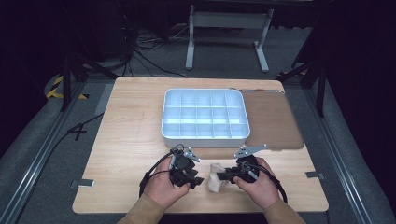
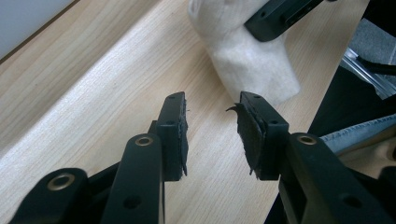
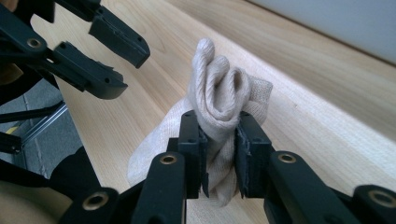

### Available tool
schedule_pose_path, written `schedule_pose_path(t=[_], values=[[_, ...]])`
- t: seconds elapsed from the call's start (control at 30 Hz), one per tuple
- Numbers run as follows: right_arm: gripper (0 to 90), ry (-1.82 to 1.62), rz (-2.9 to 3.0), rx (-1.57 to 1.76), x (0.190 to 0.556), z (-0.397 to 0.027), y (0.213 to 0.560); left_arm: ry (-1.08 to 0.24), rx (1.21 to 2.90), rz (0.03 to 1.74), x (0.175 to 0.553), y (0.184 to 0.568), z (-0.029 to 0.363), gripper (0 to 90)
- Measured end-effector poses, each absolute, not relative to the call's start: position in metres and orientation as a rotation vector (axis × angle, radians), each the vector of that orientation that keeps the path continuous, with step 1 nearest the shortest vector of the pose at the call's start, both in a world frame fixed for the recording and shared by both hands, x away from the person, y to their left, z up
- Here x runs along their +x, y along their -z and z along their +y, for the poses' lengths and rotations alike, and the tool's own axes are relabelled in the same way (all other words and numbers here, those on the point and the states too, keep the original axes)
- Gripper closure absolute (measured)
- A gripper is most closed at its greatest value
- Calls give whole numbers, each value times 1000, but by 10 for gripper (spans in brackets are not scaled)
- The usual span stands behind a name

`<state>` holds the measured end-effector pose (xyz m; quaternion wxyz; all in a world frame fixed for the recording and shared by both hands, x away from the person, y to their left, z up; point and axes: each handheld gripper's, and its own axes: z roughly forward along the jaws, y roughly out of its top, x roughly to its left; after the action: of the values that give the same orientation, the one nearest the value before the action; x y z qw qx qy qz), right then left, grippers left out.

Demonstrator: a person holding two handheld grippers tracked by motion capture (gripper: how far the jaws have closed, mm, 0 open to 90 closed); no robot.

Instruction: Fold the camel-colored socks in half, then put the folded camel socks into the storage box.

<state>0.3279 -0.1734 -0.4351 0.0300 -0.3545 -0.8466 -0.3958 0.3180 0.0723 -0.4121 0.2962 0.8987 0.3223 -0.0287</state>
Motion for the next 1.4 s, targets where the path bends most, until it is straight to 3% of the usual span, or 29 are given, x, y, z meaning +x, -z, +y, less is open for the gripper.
schedule_pose_path(t=[0.8,1.4], values=[[748,1251,-2681,-1085,344,-190,374,46,2337,868,322,393,87,629],[747,1241,-2701,-1106,365,-199,353,37,2324,872,323,389,91,628]])
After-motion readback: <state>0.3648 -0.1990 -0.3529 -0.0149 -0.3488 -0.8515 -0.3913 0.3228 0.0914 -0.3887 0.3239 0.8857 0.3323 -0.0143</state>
